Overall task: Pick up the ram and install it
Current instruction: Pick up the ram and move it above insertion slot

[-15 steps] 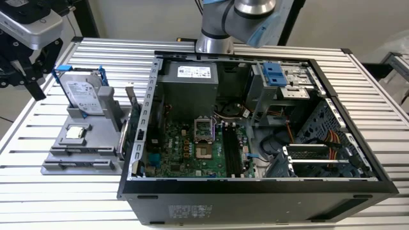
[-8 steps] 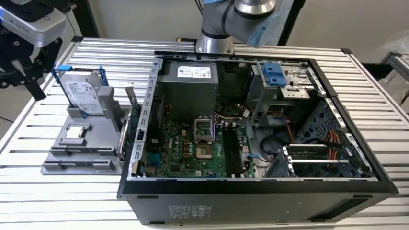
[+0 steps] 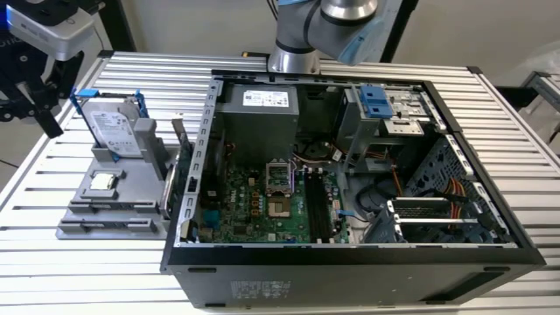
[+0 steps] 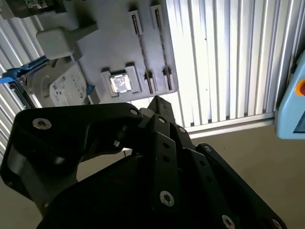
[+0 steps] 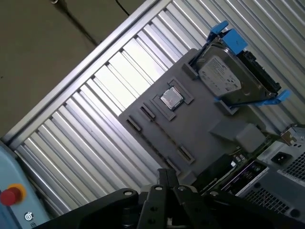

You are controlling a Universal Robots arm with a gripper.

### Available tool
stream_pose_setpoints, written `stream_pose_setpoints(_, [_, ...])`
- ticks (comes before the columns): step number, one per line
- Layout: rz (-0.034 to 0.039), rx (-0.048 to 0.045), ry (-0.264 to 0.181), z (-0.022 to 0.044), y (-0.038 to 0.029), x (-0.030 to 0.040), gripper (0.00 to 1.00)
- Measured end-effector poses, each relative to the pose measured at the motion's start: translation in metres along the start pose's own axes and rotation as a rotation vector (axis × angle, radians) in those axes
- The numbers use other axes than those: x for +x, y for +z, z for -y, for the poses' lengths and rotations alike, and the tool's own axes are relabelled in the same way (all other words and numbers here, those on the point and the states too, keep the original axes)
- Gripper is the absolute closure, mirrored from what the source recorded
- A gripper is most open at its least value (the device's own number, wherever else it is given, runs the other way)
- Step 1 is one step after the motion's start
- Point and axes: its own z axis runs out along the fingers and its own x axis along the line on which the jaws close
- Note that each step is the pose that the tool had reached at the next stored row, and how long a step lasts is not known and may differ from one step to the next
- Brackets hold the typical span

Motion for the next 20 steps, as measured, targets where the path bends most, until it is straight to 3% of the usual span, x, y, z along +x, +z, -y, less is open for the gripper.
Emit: stream_pose_setpoints(20, [-0.0074, 0.0024, -0.190, 0.0000, 0.0000, 0.0000, 1.00])
